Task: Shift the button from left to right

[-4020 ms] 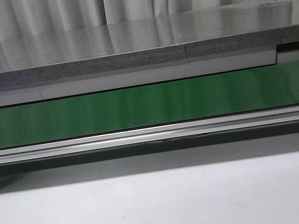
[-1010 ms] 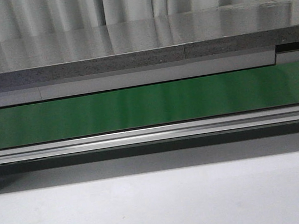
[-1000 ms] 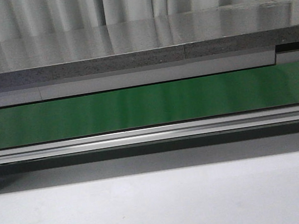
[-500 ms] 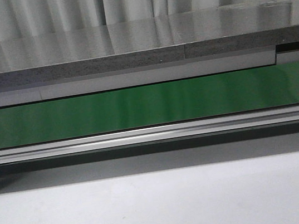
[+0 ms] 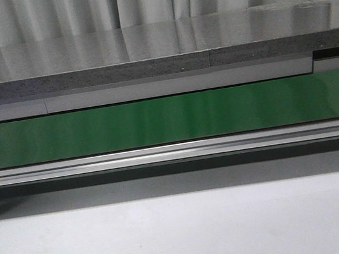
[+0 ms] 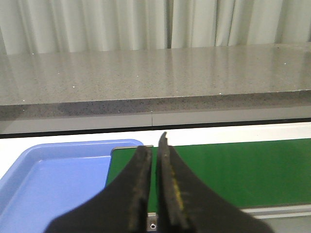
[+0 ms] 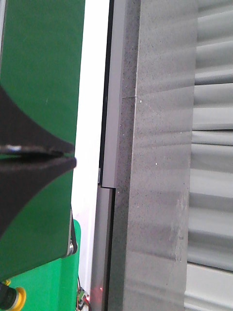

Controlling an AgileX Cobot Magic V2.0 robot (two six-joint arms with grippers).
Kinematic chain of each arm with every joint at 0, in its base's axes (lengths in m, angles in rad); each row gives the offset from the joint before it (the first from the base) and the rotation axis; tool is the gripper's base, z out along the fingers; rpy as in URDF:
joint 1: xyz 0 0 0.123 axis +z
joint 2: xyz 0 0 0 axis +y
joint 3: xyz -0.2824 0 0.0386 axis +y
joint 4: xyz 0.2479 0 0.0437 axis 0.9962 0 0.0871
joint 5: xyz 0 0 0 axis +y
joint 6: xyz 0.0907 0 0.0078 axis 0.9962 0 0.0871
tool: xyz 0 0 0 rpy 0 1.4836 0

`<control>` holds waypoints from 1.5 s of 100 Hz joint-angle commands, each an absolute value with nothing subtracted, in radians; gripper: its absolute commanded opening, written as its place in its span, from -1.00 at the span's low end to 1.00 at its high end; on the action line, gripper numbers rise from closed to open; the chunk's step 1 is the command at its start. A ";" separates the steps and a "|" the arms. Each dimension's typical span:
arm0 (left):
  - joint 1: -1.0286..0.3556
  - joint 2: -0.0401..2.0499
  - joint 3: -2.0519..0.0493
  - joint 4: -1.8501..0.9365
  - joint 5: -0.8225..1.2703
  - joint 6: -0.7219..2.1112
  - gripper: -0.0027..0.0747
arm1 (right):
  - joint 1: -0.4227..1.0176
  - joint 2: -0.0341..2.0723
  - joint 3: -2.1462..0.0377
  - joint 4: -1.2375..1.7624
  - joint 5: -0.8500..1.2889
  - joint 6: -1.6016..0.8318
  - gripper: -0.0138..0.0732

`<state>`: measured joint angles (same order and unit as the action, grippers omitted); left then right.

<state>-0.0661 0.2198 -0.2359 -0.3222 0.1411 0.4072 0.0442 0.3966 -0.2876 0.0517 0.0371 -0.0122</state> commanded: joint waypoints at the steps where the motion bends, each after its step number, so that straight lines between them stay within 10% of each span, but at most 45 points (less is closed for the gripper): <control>1: -0.075 0.228 -0.264 -0.332 0.067 0.408 -0.92 | 0.048 0.398 -0.315 0.054 -0.041 -0.012 -0.84; 150: -0.075 0.228 -0.264 -0.332 0.067 0.408 -0.92 | 0.047 -0.026 0.030 -0.018 0.019 -0.012 -0.84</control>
<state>-0.0661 0.2198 -0.2359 -0.3222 0.1411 0.4072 0.0442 -0.0082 0.0299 0.0000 0.0916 -0.0117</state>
